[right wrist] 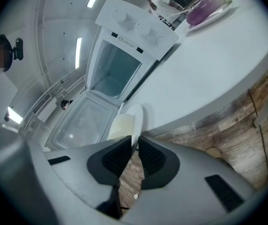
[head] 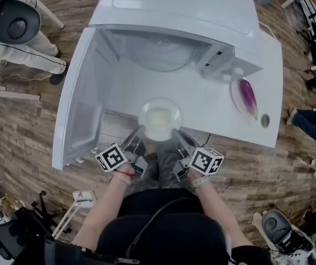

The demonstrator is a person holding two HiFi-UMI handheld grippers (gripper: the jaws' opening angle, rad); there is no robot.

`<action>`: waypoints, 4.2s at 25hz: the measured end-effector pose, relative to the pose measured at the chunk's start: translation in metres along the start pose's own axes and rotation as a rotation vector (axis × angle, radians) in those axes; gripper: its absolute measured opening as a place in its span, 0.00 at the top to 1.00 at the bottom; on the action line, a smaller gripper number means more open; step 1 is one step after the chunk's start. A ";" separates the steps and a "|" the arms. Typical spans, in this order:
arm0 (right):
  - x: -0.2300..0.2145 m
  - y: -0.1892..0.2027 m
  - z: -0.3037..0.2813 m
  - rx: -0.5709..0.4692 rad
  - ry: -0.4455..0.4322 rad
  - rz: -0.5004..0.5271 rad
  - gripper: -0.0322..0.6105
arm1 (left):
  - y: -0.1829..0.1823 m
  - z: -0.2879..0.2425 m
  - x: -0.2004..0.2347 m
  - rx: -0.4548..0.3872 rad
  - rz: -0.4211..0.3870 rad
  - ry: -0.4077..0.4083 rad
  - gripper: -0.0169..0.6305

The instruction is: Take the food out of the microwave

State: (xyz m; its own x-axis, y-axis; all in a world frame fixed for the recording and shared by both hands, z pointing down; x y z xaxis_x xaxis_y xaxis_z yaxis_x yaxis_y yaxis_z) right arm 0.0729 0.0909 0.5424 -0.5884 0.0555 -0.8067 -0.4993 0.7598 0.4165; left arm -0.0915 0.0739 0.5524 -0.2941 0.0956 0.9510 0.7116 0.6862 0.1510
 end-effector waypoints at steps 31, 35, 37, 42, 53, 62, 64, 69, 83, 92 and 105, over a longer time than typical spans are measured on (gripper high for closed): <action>0.000 -0.007 0.007 -0.017 -0.039 -0.053 0.75 | -0.002 -0.013 -0.004 -0.051 0.102 0.038 0.94; 0.002 0.003 0.006 0.023 -0.059 -0.069 0.75 | -0.003 -0.014 -0.003 -0.057 0.093 0.026 0.94; 0.006 0.008 0.003 0.049 -0.079 -0.077 0.75 | -0.002 -0.017 -0.005 -0.067 0.119 0.045 0.94; 0.013 0.019 -0.005 0.093 -0.114 -0.112 0.77 | 0.001 -0.021 -0.011 -0.089 0.175 0.082 0.94; 0.008 0.019 -0.008 0.072 -0.105 -0.196 0.86 | 0.002 -0.024 -0.008 -0.047 0.094 0.040 0.94; 0.006 0.014 -0.011 0.039 -0.103 -0.241 0.87 | 0.005 -0.027 -0.016 -0.011 0.127 0.060 0.85; 0.006 0.012 -0.013 0.034 -0.107 -0.246 0.87 | 0.005 -0.026 -0.018 -0.023 0.162 0.072 0.84; 0.007 0.008 -0.016 0.027 -0.107 -0.249 0.87 | -0.002 -0.016 -0.013 -0.025 0.095 0.007 0.83; 0.005 0.004 -0.022 0.021 -0.105 -0.247 0.87 | 0.011 -0.011 -0.021 0.065 -0.057 -0.021 0.84; 0.006 0.003 -0.013 0.006 -0.104 -0.234 0.87 | 0.009 -0.005 -0.045 0.094 -0.352 -0.041 0.95; 0.015 -0.002 0.010 -0.009 -0.109 -0.050 0.88 | 0.016 -0.003 -0.071 0.118 -0.497 0.040 0.96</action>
State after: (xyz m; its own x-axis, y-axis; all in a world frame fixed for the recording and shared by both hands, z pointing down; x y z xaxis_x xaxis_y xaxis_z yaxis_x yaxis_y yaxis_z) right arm 0.0721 0.0966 0.5253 -0.4904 0.0878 -0.8671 -0.5324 0.7575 0.3779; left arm -0.0570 0.0757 0.4879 -0.5523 -0.2886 0.7821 0.4144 0.7189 0.5580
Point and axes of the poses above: the fingertips, and each gripper's own axes: z backward along the fingers, x to its left, y out of its underside, the point moved 3 cm from there along z, backward along the fingers, and after that the axes turned 2 degrees about z, right-handed, at the moved point
